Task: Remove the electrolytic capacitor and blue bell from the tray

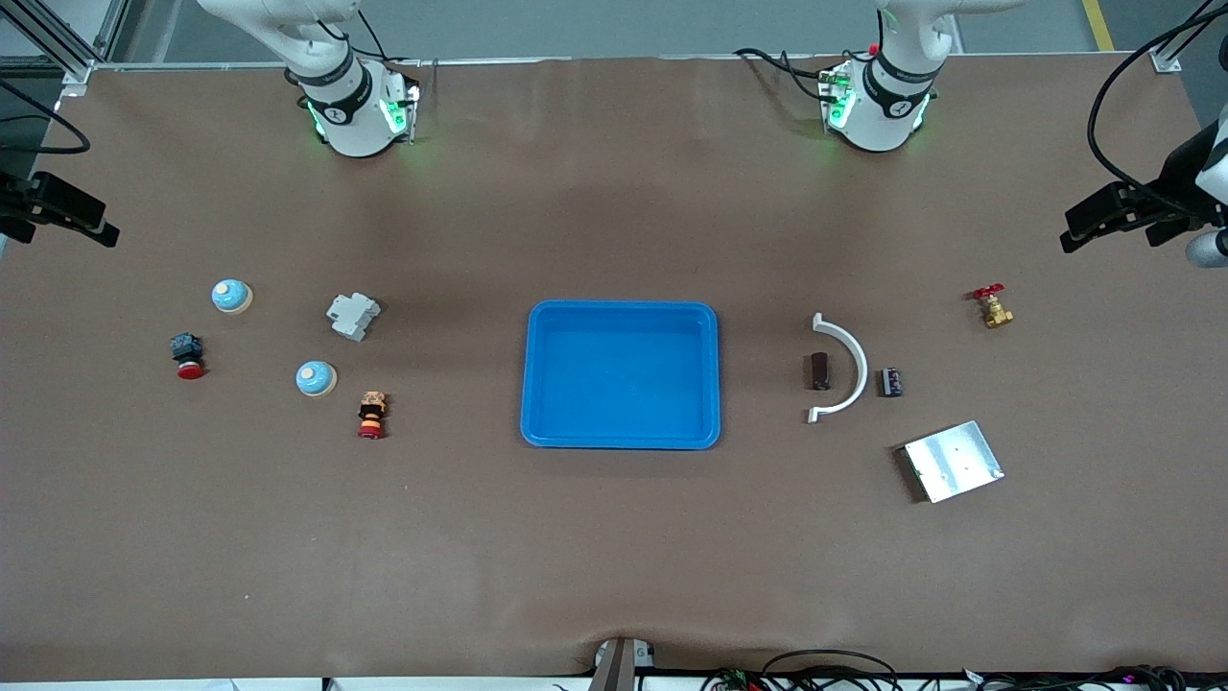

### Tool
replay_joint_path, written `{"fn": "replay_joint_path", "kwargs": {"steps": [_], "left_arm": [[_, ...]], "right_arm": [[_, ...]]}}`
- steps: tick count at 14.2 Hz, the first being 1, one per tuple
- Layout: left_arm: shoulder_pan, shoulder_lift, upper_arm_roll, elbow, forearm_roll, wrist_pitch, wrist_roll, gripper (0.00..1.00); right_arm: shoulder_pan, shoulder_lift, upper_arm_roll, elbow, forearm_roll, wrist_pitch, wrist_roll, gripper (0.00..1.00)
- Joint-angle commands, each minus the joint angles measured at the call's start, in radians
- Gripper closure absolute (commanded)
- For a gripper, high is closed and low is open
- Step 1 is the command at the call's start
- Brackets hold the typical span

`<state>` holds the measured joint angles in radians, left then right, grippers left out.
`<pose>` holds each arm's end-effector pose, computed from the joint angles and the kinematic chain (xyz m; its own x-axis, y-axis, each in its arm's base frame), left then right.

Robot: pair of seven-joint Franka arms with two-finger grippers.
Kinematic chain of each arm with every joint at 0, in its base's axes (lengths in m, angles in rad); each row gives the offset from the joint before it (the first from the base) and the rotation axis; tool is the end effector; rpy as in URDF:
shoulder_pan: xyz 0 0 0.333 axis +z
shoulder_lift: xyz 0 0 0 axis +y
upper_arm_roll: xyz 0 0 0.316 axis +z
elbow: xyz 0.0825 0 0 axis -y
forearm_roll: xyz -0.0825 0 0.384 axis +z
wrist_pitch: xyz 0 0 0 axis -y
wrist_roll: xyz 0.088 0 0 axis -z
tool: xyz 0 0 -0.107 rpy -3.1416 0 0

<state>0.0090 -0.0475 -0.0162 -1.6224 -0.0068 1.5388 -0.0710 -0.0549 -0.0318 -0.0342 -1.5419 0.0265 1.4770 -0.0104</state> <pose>0.5358 -0.0048 0.6234 0.9973 0.0636 -0.0364 0.0638 -0.9980 0.0035 0.5332 -0.0449 0.6473 0.9966 -0.0760 -0.0328 -0.0770 -0.9966 -0.0279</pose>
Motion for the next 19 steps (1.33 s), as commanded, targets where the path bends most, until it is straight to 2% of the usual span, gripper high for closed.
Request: {"fn": "replay_joint_path", "kwargs": {"steps": [1, 19], "left_arm": [[-0.006, 0.008, 0.010, 0.016, -0.018, -0.034, 0.010, 0.00], [-0.001, 0.032, 0.013, 0.042, -0.009, -0.034, -0.001, 0.00]], "right_arm": [[-0.011, -0.037, 0.016, -0.041, -0.003, 0.014, 0.007, 0.00], [-0.016, -0.040, 0.013, -0.032, -0.011, 0.043, 0.006, 0.00]]}}
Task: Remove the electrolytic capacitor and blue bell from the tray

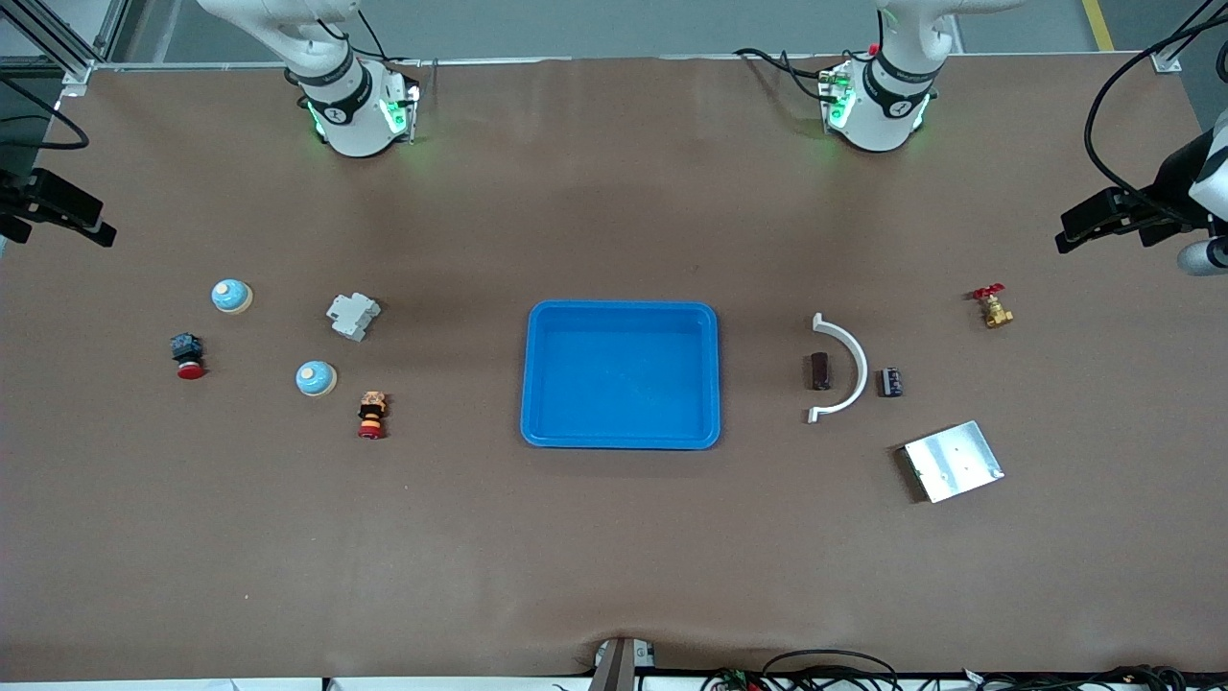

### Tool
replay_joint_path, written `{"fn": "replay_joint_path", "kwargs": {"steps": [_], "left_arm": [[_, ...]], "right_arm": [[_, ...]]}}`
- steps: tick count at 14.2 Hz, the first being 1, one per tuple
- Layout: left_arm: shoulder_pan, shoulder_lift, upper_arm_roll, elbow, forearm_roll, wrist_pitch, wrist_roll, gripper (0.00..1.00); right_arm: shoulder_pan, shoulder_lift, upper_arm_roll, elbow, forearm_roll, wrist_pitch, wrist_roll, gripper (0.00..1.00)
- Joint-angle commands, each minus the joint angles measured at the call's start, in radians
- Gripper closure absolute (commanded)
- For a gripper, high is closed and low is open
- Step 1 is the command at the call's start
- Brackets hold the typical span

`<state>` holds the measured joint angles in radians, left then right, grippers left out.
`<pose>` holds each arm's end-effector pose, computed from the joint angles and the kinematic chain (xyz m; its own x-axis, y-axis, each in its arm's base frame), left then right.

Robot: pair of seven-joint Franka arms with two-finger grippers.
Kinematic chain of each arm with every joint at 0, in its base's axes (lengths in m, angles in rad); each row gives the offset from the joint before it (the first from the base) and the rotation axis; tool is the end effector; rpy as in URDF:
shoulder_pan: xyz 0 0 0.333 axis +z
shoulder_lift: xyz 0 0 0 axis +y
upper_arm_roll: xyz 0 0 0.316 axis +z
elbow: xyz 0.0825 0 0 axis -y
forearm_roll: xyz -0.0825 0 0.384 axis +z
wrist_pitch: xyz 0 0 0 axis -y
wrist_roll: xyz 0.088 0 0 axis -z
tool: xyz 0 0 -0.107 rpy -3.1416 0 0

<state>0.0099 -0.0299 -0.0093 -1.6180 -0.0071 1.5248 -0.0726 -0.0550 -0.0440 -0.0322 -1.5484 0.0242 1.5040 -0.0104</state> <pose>0.5394 -0.0005 0.6148 0.9953 0.0728 -0.0636 0.0731 -0.9973 0.0022 0.5323 -0.0442 0.6531 0.9972 -0.0751 -0.0001 -0.0751 -0.9969 -0.0256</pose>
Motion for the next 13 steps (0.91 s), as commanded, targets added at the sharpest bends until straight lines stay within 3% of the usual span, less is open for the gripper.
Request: {"fn": "replay_joint_path", "kwargs": {"steps": [1, 13], "left_arm": [[-0.002, 0.016, 0.006, 0.039, -0.008, -0.020, 0.000, 0.00], [0.002, 0.018, 0.008, 0.038, -0.010, -0.020, 0.000, 0.00]], "right_arm": [[-0.016, -0.028, 0.011, -0.025, -0.009, 0.018, 0.006, 0.00], [-0.017, -0.039, 0.009, -0.032, -0.009, 0.030, 0.006, 0.00]]}}
